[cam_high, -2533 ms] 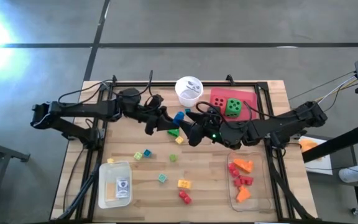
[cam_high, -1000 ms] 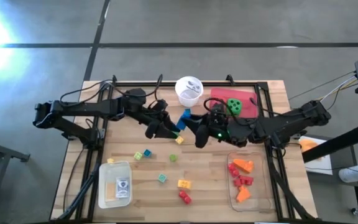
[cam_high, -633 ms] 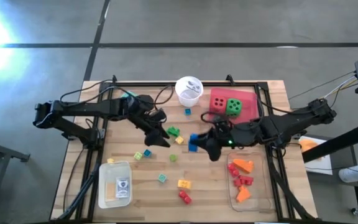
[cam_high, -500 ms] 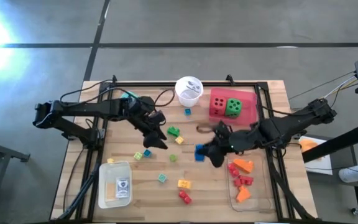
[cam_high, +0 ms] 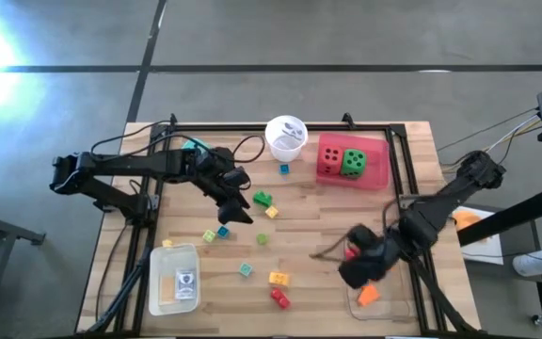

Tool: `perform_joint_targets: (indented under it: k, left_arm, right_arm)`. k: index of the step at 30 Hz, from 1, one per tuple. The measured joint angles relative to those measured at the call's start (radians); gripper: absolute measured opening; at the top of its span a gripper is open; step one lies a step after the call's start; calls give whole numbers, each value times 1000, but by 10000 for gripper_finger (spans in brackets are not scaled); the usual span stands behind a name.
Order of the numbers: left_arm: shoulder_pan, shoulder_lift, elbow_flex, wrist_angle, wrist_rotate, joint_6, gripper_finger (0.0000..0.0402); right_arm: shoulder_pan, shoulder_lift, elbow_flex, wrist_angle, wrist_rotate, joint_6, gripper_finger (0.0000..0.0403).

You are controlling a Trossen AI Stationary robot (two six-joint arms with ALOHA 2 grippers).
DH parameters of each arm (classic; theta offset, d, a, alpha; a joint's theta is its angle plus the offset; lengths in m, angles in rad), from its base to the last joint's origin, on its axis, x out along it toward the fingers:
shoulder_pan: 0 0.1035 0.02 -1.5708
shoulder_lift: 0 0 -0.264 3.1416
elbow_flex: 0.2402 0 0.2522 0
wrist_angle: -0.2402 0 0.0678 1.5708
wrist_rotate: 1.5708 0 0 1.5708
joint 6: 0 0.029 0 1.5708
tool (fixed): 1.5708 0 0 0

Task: Pick & Place Toys
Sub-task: Put the blue game piece into the transparent bin

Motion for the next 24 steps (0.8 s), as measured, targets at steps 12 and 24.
perform_joint_targets:
  k: [12, 24]
  left_arm:
    - [0, 0, 0, -24, -61, -3, 378]
    - [0, 0, 0, -20, -256, -39, 378]
  right_arm:
    - [167, 127, -54, -13, -121, -41, 122]
    - [183, 263, -151, 31, -145, -760, 122]
